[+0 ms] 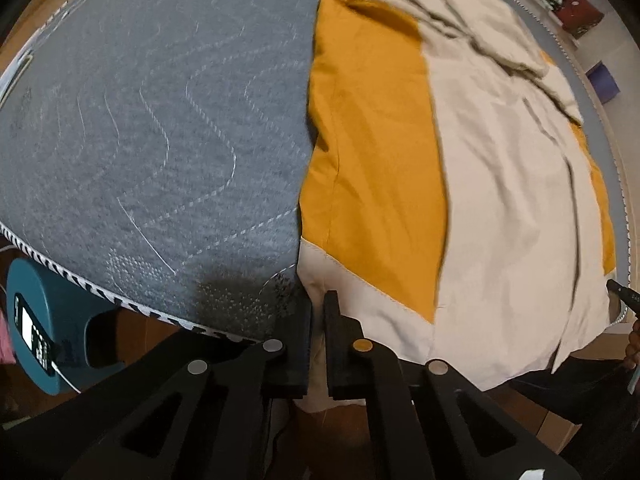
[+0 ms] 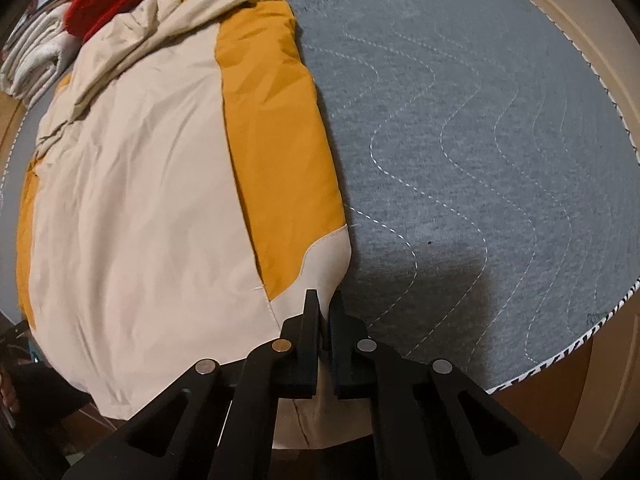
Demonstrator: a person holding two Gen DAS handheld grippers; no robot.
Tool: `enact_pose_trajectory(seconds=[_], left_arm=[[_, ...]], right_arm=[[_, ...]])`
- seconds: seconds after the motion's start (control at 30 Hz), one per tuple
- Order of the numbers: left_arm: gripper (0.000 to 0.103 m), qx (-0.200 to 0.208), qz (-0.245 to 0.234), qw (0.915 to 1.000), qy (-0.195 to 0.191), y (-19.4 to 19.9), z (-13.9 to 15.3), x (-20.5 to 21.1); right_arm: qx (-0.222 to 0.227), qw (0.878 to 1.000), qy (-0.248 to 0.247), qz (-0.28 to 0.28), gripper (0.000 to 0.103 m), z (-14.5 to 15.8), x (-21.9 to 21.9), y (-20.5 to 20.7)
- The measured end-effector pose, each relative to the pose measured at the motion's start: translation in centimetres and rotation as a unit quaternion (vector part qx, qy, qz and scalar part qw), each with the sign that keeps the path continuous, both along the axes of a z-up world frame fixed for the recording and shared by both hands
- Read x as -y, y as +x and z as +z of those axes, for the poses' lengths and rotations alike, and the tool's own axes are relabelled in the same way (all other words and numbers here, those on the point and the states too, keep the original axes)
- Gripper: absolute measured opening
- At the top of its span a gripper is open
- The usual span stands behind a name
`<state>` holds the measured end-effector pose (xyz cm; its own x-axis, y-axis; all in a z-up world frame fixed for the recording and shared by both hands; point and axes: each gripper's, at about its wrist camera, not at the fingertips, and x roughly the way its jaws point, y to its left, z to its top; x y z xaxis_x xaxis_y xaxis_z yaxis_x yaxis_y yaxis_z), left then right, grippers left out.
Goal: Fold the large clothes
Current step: 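Grasp the jacket hem with both tools, then lift the hem with both tools, fold it toward the hood, release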
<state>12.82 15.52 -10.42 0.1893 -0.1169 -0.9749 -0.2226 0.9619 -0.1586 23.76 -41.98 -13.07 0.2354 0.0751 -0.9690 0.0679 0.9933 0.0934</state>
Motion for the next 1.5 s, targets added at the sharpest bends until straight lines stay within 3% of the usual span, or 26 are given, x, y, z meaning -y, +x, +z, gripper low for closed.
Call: enact_pose_trajectory(seconds=[0.17,0.33,0.63,1.1,1.3,1.5], left_arm=[[0.003,0.043,-0.033,0.9984,-0.014,-0.3,4.1,1.2],[0.002,0.069,-0.064,0.9954,-0.02,-0.4,8.1,1.9],[0.002,0.101,-0.098,0.9892,-0.043,-1.9,14.2,-0.3],[0.002,0.122,-0.132,0.98,-0.086,-10.1,20.2,-2.9],[0.002,0.134,-0.125,0.9782,-0.098,-8.6,20.6,-3.0],[0.002,0.129,-0.093,0.9815,-0.107,-0.4,16.1,-3.8]], right_arm=[[0.032,0.999,0.033,-0.007,0.003,3.0,0.6,-1.2],[0.08,0.994,0.075,0.002,0.002,8.0,0.6,-2.9],[0.14,0.982,0.126,0.005,0.002,15.5,1.3,-7.3],[0.161,0.975,0.151,-0.012,0.002,21.9,4.3,-19.8],[0.181,0.972,0.151,-0.018,0.002,24.2,4.8,-21.9],[0.194,0.975,0.108,-0.003,0.002,23.5,3.6,-14.5]])
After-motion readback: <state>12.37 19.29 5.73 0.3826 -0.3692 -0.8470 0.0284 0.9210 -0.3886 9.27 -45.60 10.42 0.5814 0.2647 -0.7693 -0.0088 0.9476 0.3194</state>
